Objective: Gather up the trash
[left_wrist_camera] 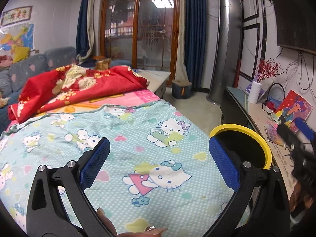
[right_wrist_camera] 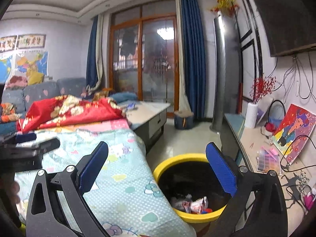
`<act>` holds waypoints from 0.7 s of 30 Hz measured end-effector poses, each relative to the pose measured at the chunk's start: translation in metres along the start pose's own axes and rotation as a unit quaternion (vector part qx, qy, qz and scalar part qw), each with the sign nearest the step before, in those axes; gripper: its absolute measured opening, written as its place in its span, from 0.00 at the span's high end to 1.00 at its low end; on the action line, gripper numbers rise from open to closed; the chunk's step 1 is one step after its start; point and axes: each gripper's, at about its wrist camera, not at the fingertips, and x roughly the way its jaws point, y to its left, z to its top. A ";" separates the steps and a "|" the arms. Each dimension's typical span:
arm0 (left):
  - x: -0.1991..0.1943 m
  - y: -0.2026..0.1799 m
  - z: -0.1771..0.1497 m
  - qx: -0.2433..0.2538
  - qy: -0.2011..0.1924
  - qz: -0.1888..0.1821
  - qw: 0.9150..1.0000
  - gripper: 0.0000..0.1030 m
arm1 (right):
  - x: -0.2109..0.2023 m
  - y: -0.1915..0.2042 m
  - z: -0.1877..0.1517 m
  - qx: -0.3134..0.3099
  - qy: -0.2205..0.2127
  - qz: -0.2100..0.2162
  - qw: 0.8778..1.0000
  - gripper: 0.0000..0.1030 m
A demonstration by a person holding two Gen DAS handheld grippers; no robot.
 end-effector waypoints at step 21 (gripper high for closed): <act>-0.006 -0.001 -0.017 -0.009 -0.015 -0.012 1.000 0.11 | 0.001 0.002 -0.007 0.005 -0.006 0.006 1.000 0.06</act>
